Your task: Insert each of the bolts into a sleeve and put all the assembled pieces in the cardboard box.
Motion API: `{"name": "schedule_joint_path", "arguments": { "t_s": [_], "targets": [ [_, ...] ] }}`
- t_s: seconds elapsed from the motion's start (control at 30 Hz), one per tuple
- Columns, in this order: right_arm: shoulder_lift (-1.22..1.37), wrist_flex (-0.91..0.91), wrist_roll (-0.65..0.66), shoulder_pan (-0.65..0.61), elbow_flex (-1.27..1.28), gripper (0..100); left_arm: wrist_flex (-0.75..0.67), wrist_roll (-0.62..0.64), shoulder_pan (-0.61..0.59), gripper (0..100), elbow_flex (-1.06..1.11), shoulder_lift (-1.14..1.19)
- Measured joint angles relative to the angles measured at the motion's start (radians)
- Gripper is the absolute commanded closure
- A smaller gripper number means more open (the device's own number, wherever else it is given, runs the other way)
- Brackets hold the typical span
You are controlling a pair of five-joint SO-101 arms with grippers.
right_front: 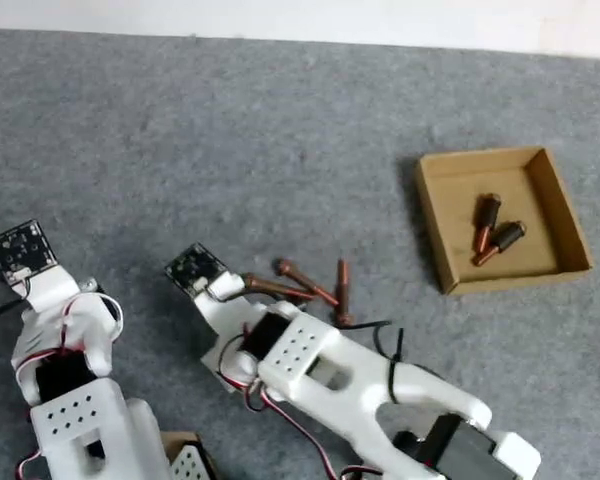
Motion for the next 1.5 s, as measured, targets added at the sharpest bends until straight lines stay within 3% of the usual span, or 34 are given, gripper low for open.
{"name": "schedule_joint_path", "arguments": {
  "t_s": [0.47, 0.67, 1.5],
  "targets": [
    [0.049, -0.029, -0.163, -0.077, -0.006, 84.3, -0.029, 0.0, 0.0, 99, 0.017, 0.0],
    [0.153, -0.031, -0.17, -0.077, -0.008, 84.3, -0.029, 0.0, 0.0, 99, 0.017, 0.0],
    [0.164, -0.034, -0.17, -0.077, -0.009, 84.3, -0.031, 0.0, 0.0, 99, 0.018, 0.0]
  ]
}}
